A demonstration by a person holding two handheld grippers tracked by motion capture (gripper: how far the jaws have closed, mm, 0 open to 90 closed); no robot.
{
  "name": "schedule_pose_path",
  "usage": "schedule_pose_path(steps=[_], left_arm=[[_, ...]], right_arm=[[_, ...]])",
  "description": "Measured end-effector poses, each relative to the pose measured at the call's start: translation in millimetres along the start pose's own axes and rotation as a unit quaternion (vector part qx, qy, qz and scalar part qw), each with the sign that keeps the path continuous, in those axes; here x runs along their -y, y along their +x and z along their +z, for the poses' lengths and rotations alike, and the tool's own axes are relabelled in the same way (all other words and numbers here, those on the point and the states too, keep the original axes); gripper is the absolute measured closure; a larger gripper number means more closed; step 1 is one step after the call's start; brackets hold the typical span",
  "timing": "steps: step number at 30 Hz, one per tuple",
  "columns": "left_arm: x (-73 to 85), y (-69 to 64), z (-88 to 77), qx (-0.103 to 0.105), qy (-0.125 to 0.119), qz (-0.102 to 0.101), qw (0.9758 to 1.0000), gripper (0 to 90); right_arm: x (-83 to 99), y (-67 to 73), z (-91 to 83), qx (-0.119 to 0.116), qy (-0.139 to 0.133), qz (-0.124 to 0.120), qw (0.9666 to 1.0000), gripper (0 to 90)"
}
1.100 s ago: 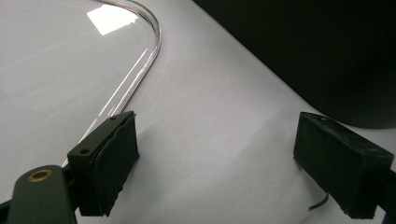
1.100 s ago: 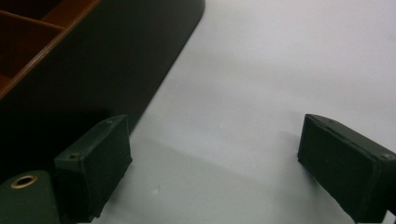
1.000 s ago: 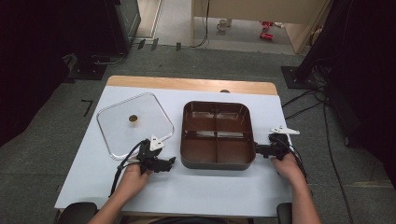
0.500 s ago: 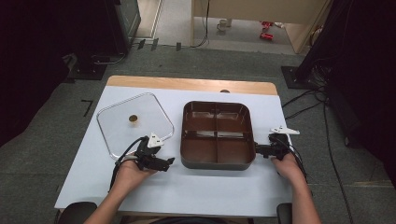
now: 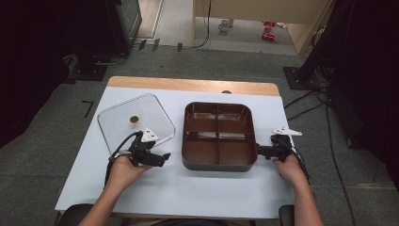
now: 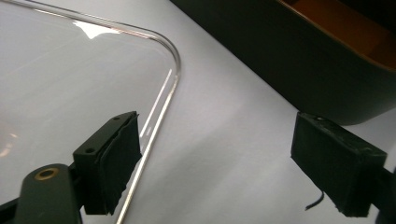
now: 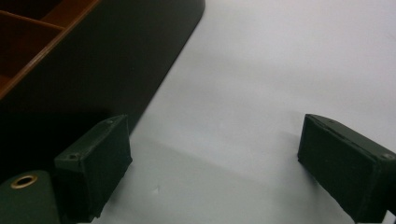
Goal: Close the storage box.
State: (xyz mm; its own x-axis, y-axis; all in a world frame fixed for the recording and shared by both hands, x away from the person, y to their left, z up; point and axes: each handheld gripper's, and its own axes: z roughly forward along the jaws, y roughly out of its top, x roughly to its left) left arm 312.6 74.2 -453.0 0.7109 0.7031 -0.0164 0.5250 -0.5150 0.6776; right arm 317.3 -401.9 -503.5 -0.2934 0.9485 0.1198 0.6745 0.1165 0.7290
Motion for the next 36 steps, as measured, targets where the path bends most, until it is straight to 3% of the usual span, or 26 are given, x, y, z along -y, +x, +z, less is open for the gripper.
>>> schedule_pose_path(steps=[2,18,28,36], left_arm=[[-0.5,5.6,-4.1,-0.003,-0.009,-0.009,0.9999,24.8],[-5.0,48.3,-11.6,-0.026,-0.018,-0.049,0.9983,24.8],[-11.2,75.0,-10.7,-0.034,-0.03,-0.083,0.9956,25.1],[-14.4,96.3,-5.9,-0.05,-0.029,-0.099,0.9935,25.6]], right_arm=[[0.0,0.0,0.0,0.0,0.0,0.0,1.0,9.0],[0.0,0.0,0.0,0.0,0.0,0.0,1.0,9.1],[0.0,0.0,0.0,0.0,0.0,0.0,1.0,9.1],[0.1,0.0,0.1,0.0,-0.001,0.0,1.0,9.1]])
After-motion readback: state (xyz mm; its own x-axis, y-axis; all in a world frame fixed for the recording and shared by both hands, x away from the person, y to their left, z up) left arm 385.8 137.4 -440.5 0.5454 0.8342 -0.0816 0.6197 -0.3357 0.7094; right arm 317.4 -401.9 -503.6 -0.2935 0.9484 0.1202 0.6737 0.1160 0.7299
